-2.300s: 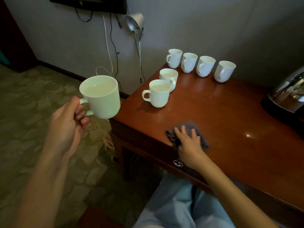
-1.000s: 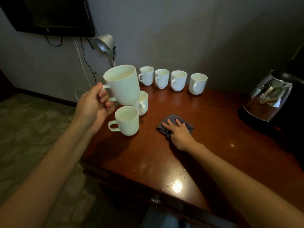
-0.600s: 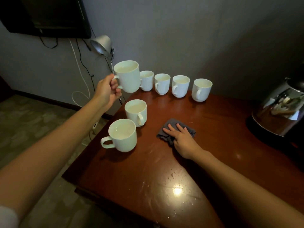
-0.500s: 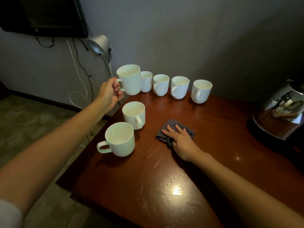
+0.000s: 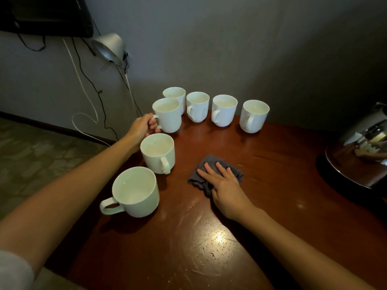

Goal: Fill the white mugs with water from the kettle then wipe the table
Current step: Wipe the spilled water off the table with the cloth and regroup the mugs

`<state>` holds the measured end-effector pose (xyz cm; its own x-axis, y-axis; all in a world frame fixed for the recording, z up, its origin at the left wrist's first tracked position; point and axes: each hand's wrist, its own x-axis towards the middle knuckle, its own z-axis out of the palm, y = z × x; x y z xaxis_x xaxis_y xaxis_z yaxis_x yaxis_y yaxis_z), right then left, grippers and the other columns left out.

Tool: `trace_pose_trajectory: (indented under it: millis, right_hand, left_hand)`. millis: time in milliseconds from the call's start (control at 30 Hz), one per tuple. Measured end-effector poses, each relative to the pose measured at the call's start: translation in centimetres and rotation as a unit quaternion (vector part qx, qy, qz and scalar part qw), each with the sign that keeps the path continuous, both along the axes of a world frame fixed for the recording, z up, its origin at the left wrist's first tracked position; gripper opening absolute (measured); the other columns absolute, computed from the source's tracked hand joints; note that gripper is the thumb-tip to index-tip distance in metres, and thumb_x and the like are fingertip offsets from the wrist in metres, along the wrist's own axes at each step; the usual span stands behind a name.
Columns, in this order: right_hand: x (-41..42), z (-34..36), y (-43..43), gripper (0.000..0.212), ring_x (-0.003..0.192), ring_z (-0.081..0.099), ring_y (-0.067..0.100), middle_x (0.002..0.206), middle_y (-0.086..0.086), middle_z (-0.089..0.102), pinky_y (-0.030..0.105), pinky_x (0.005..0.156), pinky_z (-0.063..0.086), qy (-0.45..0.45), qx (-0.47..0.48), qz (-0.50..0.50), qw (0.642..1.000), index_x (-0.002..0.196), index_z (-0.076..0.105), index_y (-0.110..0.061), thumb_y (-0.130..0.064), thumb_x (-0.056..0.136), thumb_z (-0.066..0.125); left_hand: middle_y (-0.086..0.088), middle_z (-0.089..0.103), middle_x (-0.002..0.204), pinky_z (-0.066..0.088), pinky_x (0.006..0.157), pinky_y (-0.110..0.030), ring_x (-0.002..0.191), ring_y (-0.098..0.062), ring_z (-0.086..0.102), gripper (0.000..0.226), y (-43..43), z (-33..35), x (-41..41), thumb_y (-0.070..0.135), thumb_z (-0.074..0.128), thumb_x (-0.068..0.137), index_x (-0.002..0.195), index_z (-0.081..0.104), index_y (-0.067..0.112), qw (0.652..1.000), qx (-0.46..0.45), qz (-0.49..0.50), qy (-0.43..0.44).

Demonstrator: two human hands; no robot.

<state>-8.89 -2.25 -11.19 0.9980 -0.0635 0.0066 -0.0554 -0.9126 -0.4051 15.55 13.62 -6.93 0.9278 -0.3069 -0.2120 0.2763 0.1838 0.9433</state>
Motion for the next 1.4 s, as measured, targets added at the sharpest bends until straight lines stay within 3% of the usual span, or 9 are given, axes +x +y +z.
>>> trace_pose_trajectory:
  millis: [333,633,733,833,967,1033,1133,1233,1400]
  right_hand:
    - [0.0,-0.2,-0.1,0.058,0.146,-0.002,0.02,0.157,-0.009,0.012,0.035,0.115,-0.01,-0.007,0.0,0.001,1.0,0.146,0.023,-0.035,-0.01,0.095,0.033]
    - [0.0,-0.4,-0.1,0.058,0.146,-0.002,0.02,0.157,-0.009,0.013,0.035,0.115,-0.01,-0.013,-0.002,-0.002,1.0,0.146,0.023,-0.036,-0.01,0.095,0.033]
    - [0.1,-0.4,-0.1,0.058,0.146,-0.002,0.019,0.157,-0.009,0.013,0.035,0.116,-0.009,-0.014,-0.004,-0.002,1.0,0.146,0.023,-0.036,-0.01,0.095,0.032]
    - [0.0,-0.4,-0.1,0.058,0.146,-0.002,0.02,0.157,-0.009,0.012,0.036,0.116,-0.009,-0.008,-0.006,0.001,1.0,0.147,0.021,-0.036,-0.011,0.095,0.031]
    - [0.1,-0.2,-0.4,0.059,0.146,-0.002,0.02,0.158,-0.008,0.01,0.037,0.116,-0.008,0.007,-0.009,0.006,1.0,0.147,0.02,-0.036,-0.011,0.095,0.03]
    - [0.1,-0.2,-0.3,0.058,0.146,-0.002,0.02,0.158,-0.007,0.01,0.037,0.116,-0.008,0.015,-0.007,0.007,1.0,0.147,0.021,-0.035,-0.01,0.095,0.03]
    - [0.1,0.0,-0.1,0.058,0.146,-0.002,0.021,0.158,-0.006,0.01,0.038,0.116,-0.007,0.024,-0.007,0.001,1.0,0.147,0.021,-0.034,-0.01,0.095,0.03]
    - [-0.4,0.3,0.7,0.057,0.146,-0.004,0.022,0.159,-0.005,0.007,0.039,0.116,-0.007,0.038,-0.008,-0.015,0.999,0.148,0.018,-0.033,-0.012,0.096,0.028]
    - [-3.4,0.0,2.9,0.06,0.146,-0.004,0.023,0.159,0.002,0.005,0.037,0.117,-0.007,0.021,0.0,-0.049,0.999,0.15,0.008,-0.024,-0.015,0.097,0.032]
  left_hand:
    - [0.007,0.039,0.04,0.038,0.057,-0.026,0.046,-0.01,0.035,0.04,-0.5,-1.3,1.0,0.02,0.036,0.098,0.058,0.035,0.014,0.997,0.072,-0.027,-0.012]
    - [0.004,0.04,0.04,0.037,0.057,-0.027,0.051,-0.014,0.034,0.041,-1.2,-1.5,1.0,0.019,0.038,0.098,0.058,0.037,0.012,0.999,0.05,-0.019,-0.004]
    - [0.001,0.049,0.05,0.041,0.061,-0.028,0.055,-0.015,0.043,0.041,-1.2,-1.2,0.8,0.023,0.04,0.098,0.059,0.042,0.012,0.996,0.089,-0.015,-0.02]
    - [-0.005,0.061,0.08,0.048,0.066,-0.026,0.066,-0.016,0.058,0.034,-0.5,-0.6,0.1,0.036,0.043,0.098,0.075,0.058,0.014,0.981,0.182,-0.029,-0.055]
    - [-0.003,0.059,0.108,0.048,0.068,-0.024,0.079,-0.012,0.057,0.041,2.2,0.9,-1.3,0.039,0.043,0.097,0.118,0.056,0.006,0.983,0.172,-0.014,-0.058]
    - [0.0,0.059,0.104,0.045,0.07,-0.026,0.077,-0.014,0.054,0.039,4.4,1.8,-2.9,0.038,0.045,0.097,0.121,0.055,0.009,0.972,0.217,0.03,-0.088]
    - [0.002,0.062,0.102,0.046,0.076,-0.029,0.078,-0.015,0.054,0.028,8.3,2.4,-7.1,0.034,0.043,0.098,0.109,0.061,0.015,0.958,0.246,0.046,-0.139]
    - [-0.005,0.063,0.094,0.043,0.07,-0.03,0.075,-0.018,0.054,0.033,12.6,1.2,-12.3,0.033,0.038,0.1,0.096,0.064,0.013,0.943,0.285,0.011,-0.172]
    - [-0.009,0.059,0.081,0.042,0.06,-0.027,0.067,-0.016,0.053,0.03,16.9,-0.7,-19.2,0.031,0.036,0.1,0.103,0.061,0.014,0.947,0.278,-0.033,-0.155]
